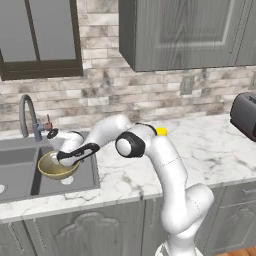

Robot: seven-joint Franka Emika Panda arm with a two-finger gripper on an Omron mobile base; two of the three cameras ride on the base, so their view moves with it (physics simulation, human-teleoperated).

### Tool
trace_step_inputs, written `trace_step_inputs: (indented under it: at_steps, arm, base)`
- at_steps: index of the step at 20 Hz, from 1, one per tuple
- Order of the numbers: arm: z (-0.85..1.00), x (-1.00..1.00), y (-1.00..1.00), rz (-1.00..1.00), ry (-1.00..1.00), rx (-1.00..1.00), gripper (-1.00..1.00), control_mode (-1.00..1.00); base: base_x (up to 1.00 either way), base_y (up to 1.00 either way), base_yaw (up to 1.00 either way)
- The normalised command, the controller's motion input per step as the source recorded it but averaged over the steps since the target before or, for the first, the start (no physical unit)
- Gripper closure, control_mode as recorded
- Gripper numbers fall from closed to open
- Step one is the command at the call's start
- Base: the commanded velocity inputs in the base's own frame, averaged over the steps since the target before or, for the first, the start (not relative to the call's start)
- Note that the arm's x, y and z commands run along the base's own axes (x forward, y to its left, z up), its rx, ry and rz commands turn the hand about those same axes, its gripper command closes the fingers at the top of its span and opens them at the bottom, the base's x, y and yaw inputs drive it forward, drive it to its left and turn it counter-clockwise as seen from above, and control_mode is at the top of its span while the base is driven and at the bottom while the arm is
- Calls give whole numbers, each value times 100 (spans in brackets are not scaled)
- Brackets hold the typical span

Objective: Place the cup in the left basin and the bowl in the right basin of the sink.

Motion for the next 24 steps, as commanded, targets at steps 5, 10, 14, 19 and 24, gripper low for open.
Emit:
trace_step_inputs:
  at_steps: [5, 10, 14, 19, 24]
  arm:
    - [0, -25, -23, 0, -5, 0, -100, -100]
    - [33, -53, -55, 0, -15, 3, -100, -100]
    - [30, -37, -62, 1, -14, 10, -100, -100]
    - [7, -27, -75, 2, -11, 13, -100, -100]
    - [24, -5, -61, 0, -9, 12, -100, -100]
  base:
    - [0, 0, 0]
    - [0, 0, 0]
    - [0, 0, 0]
    - [0, 0, 0]
    - [0, 0, 0]
